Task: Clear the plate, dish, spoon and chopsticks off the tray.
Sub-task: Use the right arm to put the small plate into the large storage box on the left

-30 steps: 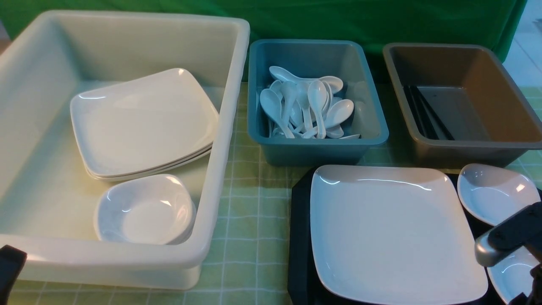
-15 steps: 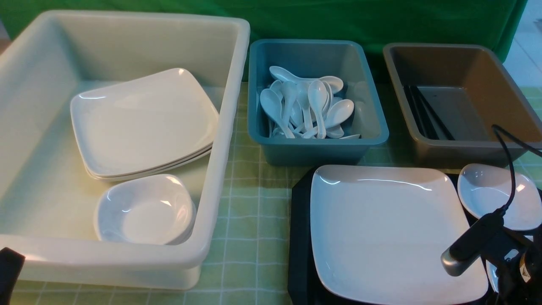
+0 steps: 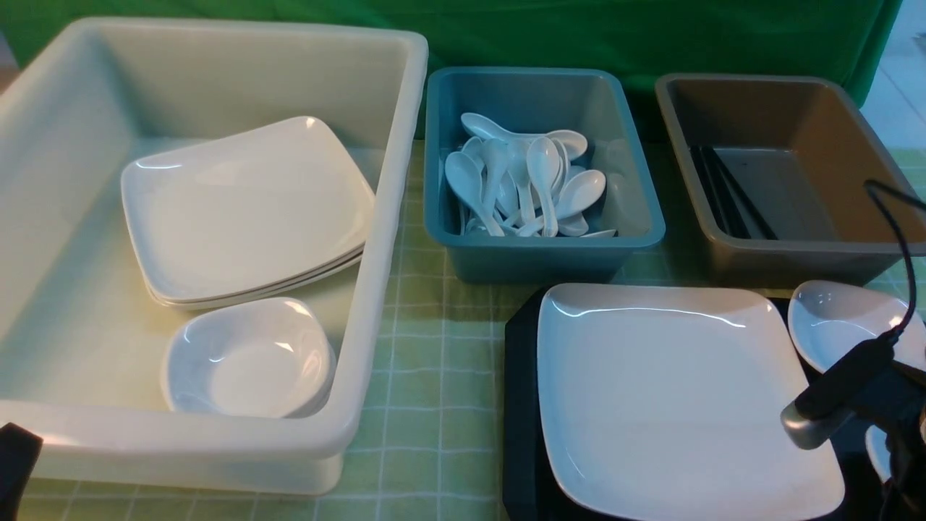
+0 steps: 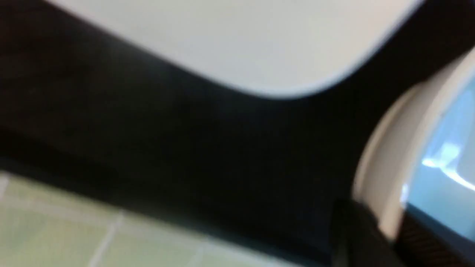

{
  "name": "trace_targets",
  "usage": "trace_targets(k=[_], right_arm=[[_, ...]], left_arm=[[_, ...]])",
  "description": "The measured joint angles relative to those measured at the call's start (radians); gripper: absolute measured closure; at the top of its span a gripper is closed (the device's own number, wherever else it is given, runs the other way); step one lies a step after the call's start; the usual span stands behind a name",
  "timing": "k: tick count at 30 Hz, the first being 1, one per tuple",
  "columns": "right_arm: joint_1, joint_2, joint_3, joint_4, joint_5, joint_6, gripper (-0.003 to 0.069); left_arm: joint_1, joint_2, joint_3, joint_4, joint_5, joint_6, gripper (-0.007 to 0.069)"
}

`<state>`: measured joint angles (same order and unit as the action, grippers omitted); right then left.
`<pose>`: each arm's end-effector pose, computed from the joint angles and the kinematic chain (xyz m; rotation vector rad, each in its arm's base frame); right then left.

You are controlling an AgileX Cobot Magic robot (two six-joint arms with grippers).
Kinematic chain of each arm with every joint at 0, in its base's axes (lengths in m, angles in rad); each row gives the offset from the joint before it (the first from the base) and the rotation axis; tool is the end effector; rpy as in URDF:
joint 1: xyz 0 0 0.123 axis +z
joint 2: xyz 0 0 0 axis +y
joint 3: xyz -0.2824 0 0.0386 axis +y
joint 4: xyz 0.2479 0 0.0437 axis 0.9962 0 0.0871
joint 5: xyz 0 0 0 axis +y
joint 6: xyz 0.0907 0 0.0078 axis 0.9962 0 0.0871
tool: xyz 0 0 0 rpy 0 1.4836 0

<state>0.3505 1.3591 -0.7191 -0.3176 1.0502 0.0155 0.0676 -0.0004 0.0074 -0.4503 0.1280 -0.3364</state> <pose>0.1985 0.0463 0.2066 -0.7631 2.9986 -0.4264 0.0568 -0.0013 0.2001 -0.6362 1.5102 -0.5968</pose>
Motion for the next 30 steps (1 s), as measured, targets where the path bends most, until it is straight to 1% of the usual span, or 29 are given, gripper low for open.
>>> trace_targets(k=[4, 5, 8, 10, 12, 13, 15, 17, 20, 21, 22, 23, 24, 29, 30], right_arm=[[-0.001, -0.113, -0.063, 0.037, 0.096, 0.01, 0.0627], [-0.002, -0.186, -0.135, 0.092, 0.117, 0.016, 0.0628], [-0.002, -0.256, -0.27, 0.233, 0.105, 0.011, 0.0628], [-0.002, -0.27, -0.369, 0.344, 0.085, -0.015, 0.0628], [0.009, -0.254, -0.462, 0.465, 0.06, -0.087, 0.0628], [0.03, -0.228, -0.518, 0.543, 0.039, -0.122, 0.0628], [0.078, -0.17, -0.586, 0.624, 0.005, -0.176, 0.0628], [0.175, -0.085, -0.671, 0.673, -0.045, -0.214, 0.0628], [0.315, 0.056, -0.787, 0.671, -0.074, -0.225, 0.0628], [0.364, 0.123, -0.844, 0.652, -0.075, -0.225, 0.0628], [0.383, 0.134, -0.854, 0.644, -0.075, -0.223, 0.0628], [0.451, 0.225, -0.94, 0.604, -0.068, -0.211, 0.0628], [0.488, 0.293, -1.01, 0.564, -0.061, -0.193, 0.0628], [0.619, 0.527, -1.276, 0.423, 0.021, -0.147, 0.0628], [0.632, 0.557, -1.312, 0.409, 0.035, -0.142, 0.0628]], left_arm=[[0.0, 0.0, 0.0, 0.003, 0.0, 0.0, 0.04], [0.0, 0.0, 0.0, 0.007, 0.0, 0.0, 0.04], [0.0, 0.0, 0.0, 0.01, 0.0, -0.001, 0.04], [0.0, 0.0, 0.0, 0.01, 0.0, -0.001, 0.04], [0.0, 0.0, 0.0, 0.01, 0.0, -0.001, 0.04], [0.0, 0.0, 0.0, 0.01, 0.0, -0.001, 0.04], [0.0, 0.0, 0.0, 0.01, 0.0, -0.001, 0.04], [0.0, 0.0, 0.0, 0.01, 0.0, -0.001, 0.04], [0.0, 0.0, 0.0, 0.01, 0.0, 0.0, 0.04], [0.0, 0.0, 0.0, 0.01, 0.0, 0.001, 0.04], [0.0, 0.0, 0.0, 0.01, 0.0, 0.001, 0.04], [0.0, 0.0, 0.0, 0.011, 0.0, 0.002, 0.04], [0.0, 0.0, 0.0, 0.011, 0.0, 0.002, 0.04], [0.0, 0.0, 0.0, 0.018, 0.0, 0.003, 0.04], [0.0, 0.0, 0.0, 0.022, 0.0, 0.003, 0.04]])
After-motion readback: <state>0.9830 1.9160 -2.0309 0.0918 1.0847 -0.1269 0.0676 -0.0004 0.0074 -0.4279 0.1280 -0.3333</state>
